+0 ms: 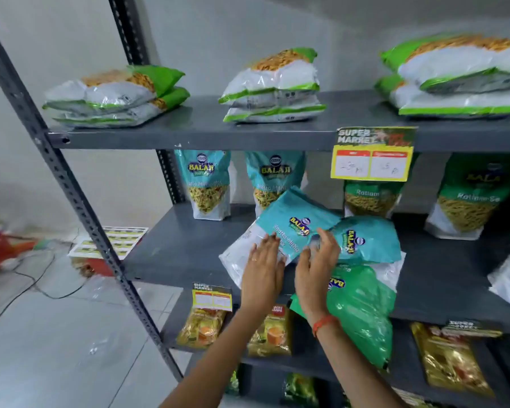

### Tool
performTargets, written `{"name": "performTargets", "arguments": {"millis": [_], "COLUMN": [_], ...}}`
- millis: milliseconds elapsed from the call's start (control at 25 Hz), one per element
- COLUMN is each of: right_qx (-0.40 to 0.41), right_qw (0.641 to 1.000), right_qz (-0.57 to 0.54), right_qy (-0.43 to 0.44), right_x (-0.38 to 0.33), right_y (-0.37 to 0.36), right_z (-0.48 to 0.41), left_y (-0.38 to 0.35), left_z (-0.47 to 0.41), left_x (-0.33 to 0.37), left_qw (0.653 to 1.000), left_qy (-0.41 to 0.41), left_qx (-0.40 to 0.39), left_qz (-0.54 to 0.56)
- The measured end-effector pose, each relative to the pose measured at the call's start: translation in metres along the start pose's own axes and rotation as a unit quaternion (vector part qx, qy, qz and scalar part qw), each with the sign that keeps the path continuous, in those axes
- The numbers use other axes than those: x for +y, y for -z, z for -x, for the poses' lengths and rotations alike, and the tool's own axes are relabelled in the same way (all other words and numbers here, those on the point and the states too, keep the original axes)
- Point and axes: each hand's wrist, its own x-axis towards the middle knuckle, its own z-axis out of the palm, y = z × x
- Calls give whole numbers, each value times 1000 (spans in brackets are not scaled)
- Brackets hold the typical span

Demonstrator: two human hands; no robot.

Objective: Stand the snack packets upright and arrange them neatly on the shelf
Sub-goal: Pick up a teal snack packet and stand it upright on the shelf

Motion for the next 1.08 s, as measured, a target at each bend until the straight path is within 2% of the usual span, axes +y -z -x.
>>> {"name": "performTargets", "arguments": {"millis": [40, 120, 160, 200, 240, 360, 480, 600, 680, 800, 880, 920, 1000, 1080], "right_qx": [12, 24, 28, 33, 37, 43, 56, 28, -19, -67, -86, -94, -108, -120], "right_qw": [995, 957, 932, 913, 900, 891, 883, 872, 853, 827, 830, 832, 835, 840], "right_qz": [-26, -101, -131, -162, -171, -163, -169, -197, -255, -324, -304, -293, -287, -286], "right_qy": [-96, -270, -338, -373, -400, -421, -435, -447, -456, -455, -460, -461, -458, -445], "right_x": [17, 40, 45, 56, 55, 56, 59, 53, 50, 49, 45, 42, 40, 34], "right_y": [-7, -20, -24, -28, -29, -36, -38, -36, -39, -56, -75, -82, -94, -98], "right_z": [0, -3, -1, -4, -4, -2, 4, 2, -1, -5, -9, -11, -13, -15], "left_y": [-14, -33, -36, -42, -42, -46, -51, -49, -40, -14, 11, 24, 45, 62], "left_z": [3, 7, 11, 11, 10, 6, 13, 11, 13, 4, -7, -12, -23, -31], "left_x": [-11, -30, -35, -40, -43, -44, -42, -45, -49, -51, -50, -52, -68, -91], "left_qw": [999, 995, 991, 989, 985, 981, 982, 984, 988, 992, 988, 974, 922, 862], "left_qy": [-11, -59, -87, -116, -139, -153, -160, -161, -145, -74, 42, 118, 252, 317], "left_qx": [-40, -51, -70, -55, -43, -17, -24, 4, 40, 94, 129, 144, 149, 136], "left_qz": [-29, -60, -69, -79, -91, -116, -94, -79, -34, 26, 80, 130, 254, 373]}}
